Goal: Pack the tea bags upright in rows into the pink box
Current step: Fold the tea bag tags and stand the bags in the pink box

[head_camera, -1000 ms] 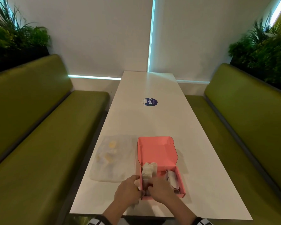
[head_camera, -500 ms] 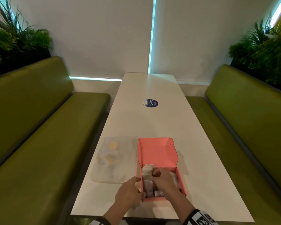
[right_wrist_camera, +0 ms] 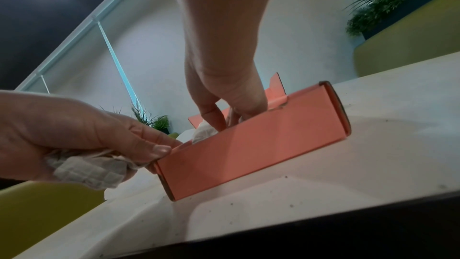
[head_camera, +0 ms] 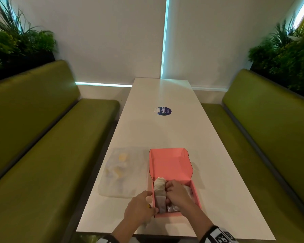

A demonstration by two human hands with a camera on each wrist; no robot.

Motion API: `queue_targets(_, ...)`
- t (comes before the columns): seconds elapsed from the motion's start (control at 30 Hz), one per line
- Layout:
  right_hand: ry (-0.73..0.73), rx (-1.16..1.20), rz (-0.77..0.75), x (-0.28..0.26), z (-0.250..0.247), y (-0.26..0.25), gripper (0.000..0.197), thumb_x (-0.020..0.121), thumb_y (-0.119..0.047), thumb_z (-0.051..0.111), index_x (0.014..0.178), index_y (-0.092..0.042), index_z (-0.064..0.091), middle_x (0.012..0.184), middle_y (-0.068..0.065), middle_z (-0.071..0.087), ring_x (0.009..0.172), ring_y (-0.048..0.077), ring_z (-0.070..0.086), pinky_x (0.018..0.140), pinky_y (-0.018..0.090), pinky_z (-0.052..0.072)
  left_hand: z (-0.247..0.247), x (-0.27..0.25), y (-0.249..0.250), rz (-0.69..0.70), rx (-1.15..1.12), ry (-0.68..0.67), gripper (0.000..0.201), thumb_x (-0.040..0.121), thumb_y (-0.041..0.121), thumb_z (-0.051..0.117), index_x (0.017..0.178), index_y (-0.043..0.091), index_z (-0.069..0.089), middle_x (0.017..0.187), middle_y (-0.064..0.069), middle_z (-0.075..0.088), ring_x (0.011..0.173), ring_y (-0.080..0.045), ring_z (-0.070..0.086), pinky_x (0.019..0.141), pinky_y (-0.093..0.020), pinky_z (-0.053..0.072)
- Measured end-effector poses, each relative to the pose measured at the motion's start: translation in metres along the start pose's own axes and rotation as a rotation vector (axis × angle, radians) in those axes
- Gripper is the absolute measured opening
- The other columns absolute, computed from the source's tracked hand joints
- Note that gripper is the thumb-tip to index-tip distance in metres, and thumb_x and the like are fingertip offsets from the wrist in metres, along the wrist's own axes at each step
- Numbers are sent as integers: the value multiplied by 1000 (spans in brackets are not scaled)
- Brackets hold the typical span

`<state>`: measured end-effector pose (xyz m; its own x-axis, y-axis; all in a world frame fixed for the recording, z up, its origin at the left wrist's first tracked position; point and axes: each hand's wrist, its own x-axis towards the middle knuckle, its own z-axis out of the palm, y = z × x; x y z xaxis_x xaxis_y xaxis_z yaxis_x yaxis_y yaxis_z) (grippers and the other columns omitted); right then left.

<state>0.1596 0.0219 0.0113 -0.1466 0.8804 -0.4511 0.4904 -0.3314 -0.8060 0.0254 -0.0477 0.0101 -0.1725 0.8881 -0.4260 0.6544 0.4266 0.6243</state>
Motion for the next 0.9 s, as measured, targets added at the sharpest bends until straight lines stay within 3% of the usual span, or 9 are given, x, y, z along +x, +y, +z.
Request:
queue_targets(0.1, -61, 21, -27, -2, -4, 2, 22, 91, 2, 44, 107, -12, 47, 98, 7, 60, 65, 13, 54, 48, 19, 44, -1, -2, 1, -6, -7, -7, 58, 78, 35, 72, 129, 31, 46, 115, 0, 64, 95, -21, 66, 85, -33, 54)
queue_targets(0.17, -103, 18, -47, -2, -9, 4, 28, 89, 4, 45, 111, -14, 42, 107, 7, 60, 71, 13, 57, 51, 17, 47, -1, -3, 1, -1, -16, -2, 59, 78, 35, 72, 130, 31, 45, 117, 0, 62, 95, -21, 66, 85, -33, 54)
queue_targets(0.37, -114, -154, -116, 0, -13, 6, 32, 88, -4, 50, 116, -17, 41, 114, 2, 58, 101, 15, 59, 78, 25, 53, -3, -5, 3, 7, 5, 0, 61, 79, 36, 71, 133, 31, 43, 121, 1, 60, 102, -18, 62, 89, -30, 51)
queue_targets(0.5, 64, -318, -246, -2, -31, 5, 30, 80, 3, 51, 99, -21, 51, 90, -6, 61, 86, 10, 58, 68, 11, 43, -4, -8, 4, -4, 11, 3, 59, 80, 38, 69, 132, 32, 43, 119, 2, 62, 102, -17, 62, 89, -30, 50)
queue_targets(0.6, 46, -619, -392, -5, -45, 10, 23, 81, -4, 53, 92, -20, 66, 78, -9, 55, 74, 5, 51, 68, 12, 39, -5, -9, 5, 0, 24, 1, 57, 82, 38, 67, 133, 30, 43, 118, 2, 62, 103, -16, 61, 91, -28, 48)
queue_targets(0.7, -52, -840, -381, -5, -42, 18, 19, 84, -24, 59, 100, -23, 68, 99, -2, 58, 86, 12, 54, 80, 22, 44, -7, -12, 7, 11, 44, -2, 54, 84, 38, 65, 133, 29, 43, 121, 2, 60, 106, -14, 60, 92, -26, 46)
queue_targets(0.8, -33, -1025, -394, -4, -31, 24, 27, 87, -35, 53, 109, -25, 64, 121, -1, 55, 110, 20, 51, 96, 32, 39, -8, -14, 9, 18, 47, 4, 53, 84, 38, 65, 132, 28, 44, 122, 2, 60, 107, -14, 59, 92, -25, 46)
queue_targets(0.9, 11, -1087, -401, -5, -24, 26, 21, 88, -32, 52, 103, -23, 64, 118, 2, 54, 113, 24, 50, 98, 35, 38, -8, -16, 10, 21, 57, 2, 52, 85, 38, 64, 132, 28, 44, 124, 3, 59, 108, -13, 58, 93, -25, 45)
